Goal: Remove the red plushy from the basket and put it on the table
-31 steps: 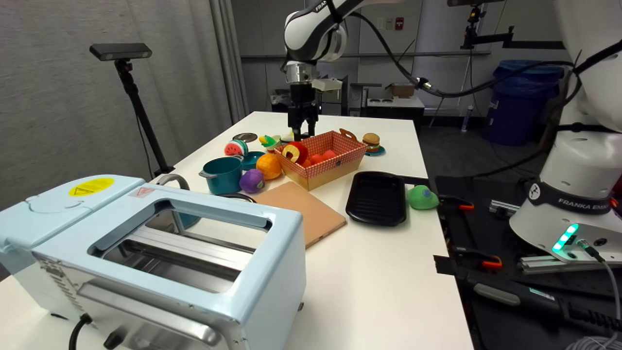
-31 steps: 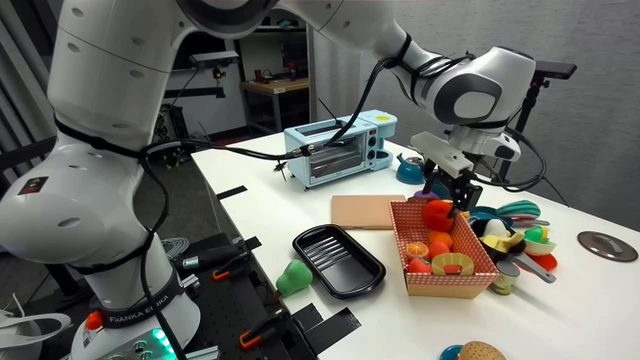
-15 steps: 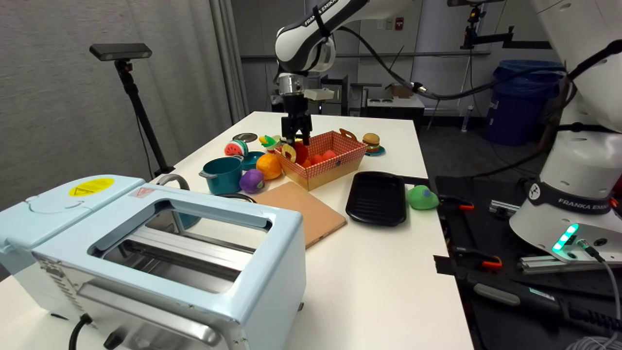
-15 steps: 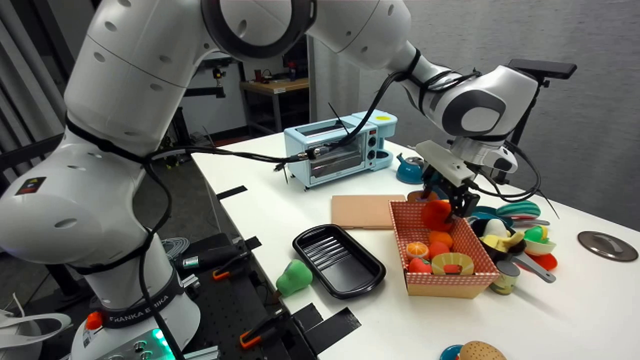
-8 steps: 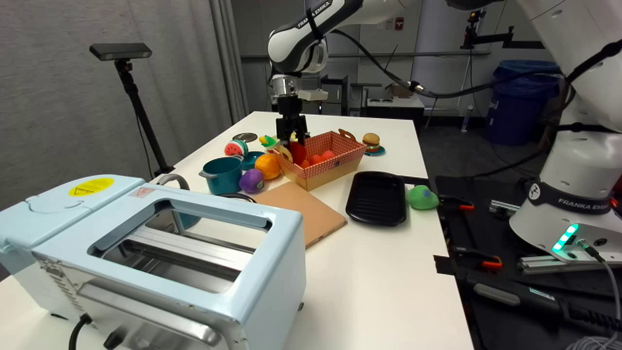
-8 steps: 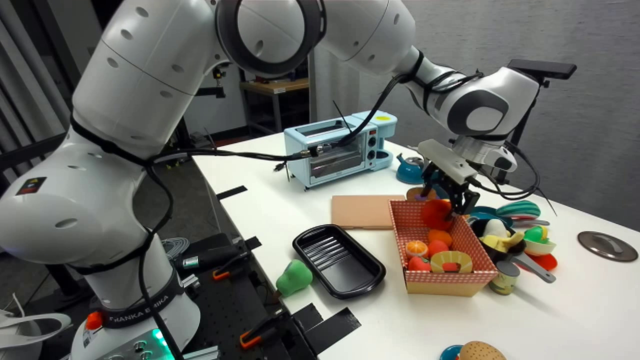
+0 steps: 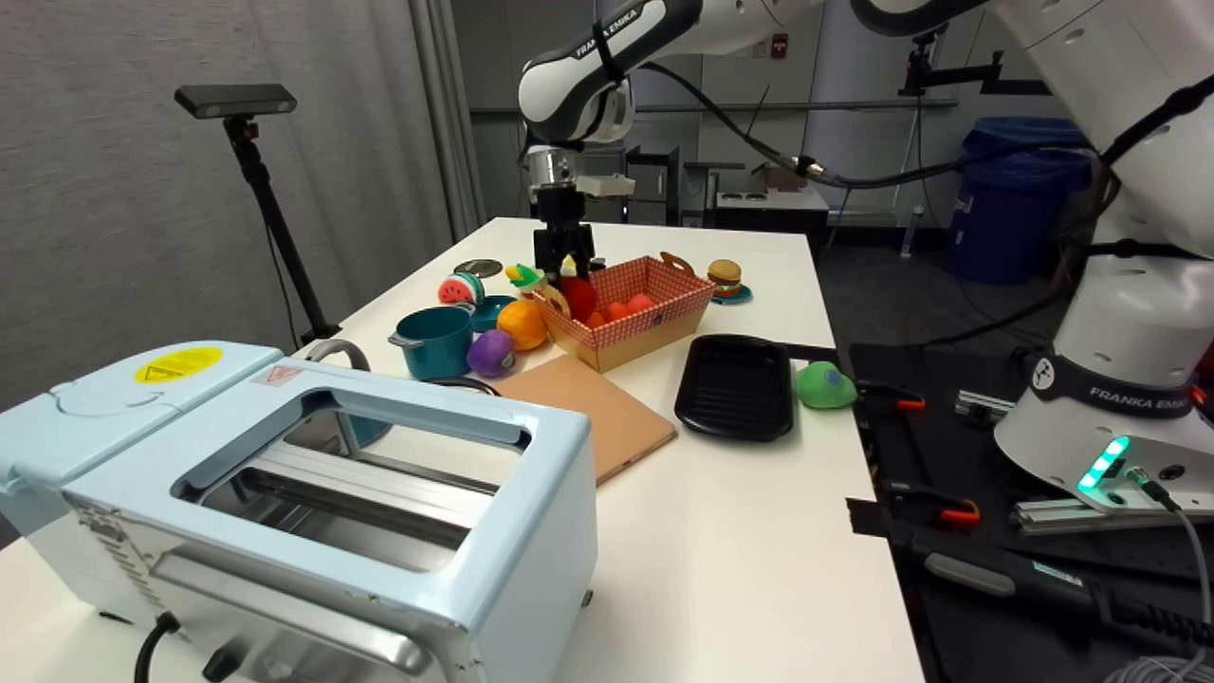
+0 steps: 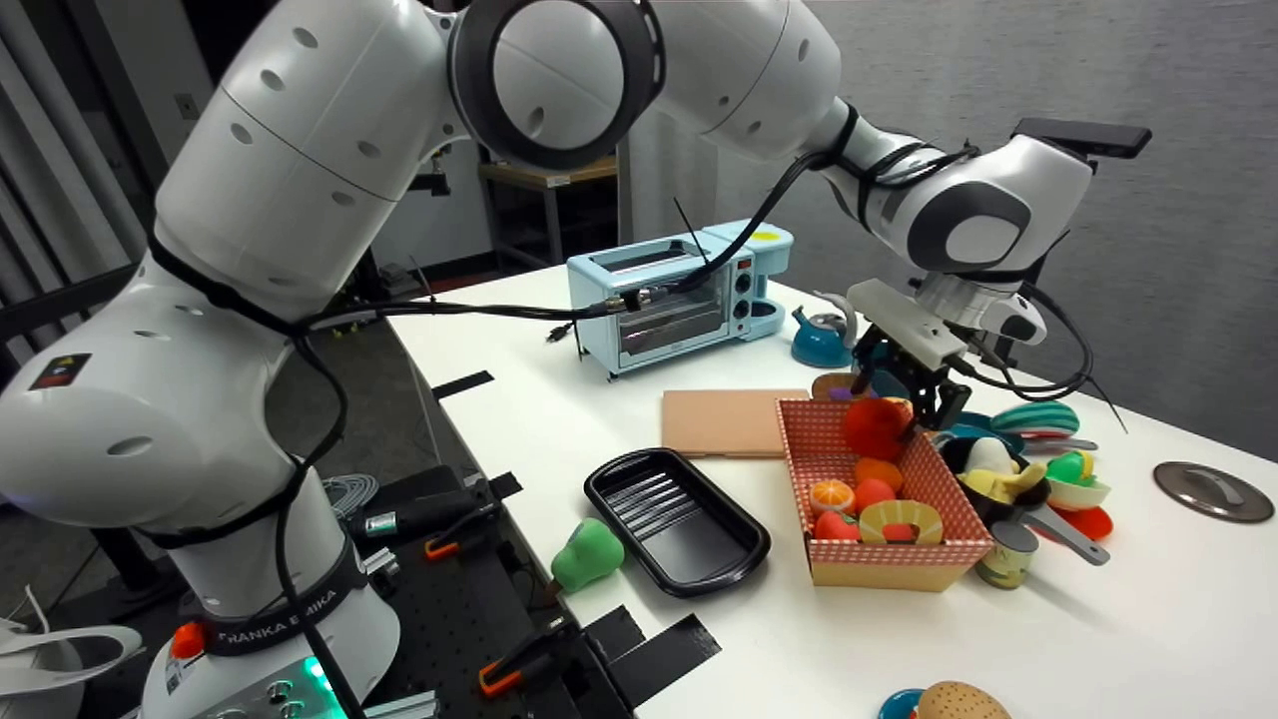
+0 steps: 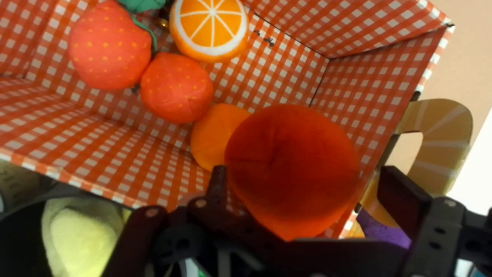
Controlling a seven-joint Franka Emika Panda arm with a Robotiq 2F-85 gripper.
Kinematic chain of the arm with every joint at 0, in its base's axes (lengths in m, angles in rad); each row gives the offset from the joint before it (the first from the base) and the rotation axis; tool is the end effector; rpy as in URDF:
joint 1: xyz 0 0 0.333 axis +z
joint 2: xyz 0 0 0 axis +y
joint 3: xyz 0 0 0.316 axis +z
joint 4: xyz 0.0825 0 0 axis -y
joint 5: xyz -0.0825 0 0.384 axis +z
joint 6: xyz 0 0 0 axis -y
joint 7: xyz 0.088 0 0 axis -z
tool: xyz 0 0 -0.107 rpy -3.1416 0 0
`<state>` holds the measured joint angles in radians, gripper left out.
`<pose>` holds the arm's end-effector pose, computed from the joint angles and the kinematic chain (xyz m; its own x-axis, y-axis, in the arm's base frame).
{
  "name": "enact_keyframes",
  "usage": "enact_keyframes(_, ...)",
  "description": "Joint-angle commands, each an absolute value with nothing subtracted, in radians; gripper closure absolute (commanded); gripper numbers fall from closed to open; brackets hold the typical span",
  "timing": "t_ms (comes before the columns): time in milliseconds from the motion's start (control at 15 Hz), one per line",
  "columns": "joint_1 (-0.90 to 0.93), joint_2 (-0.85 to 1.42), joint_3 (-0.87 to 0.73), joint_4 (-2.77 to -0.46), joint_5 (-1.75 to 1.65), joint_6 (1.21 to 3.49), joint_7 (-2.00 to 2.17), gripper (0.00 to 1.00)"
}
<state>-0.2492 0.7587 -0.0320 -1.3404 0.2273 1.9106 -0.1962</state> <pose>0.6953 -0.1791 0.2631 0.9756 -0.1554 -0.1554 -0.1860 -0.9604 -0.2074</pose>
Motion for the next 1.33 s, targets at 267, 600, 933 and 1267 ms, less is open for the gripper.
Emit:
enact_keyframes(267, -0.276, 0.813, -0.010, -1.249, 0.259, 1.865, -0.189, 0.50)
enact_keyframes(600, -0.264, 0.784, -0.005, -1.281, 0.258, 1.885, -0.182, 0.85)
enact_keyframes(933, -0.230, 0.673, 0.005, -1.425, 0.243, 1.934, -0.187, 0.96)
enact_keyframes(1267, -0.154, 0.503, -0.002, -1.666, 0.196, 2.008, -0.177, 0.95)
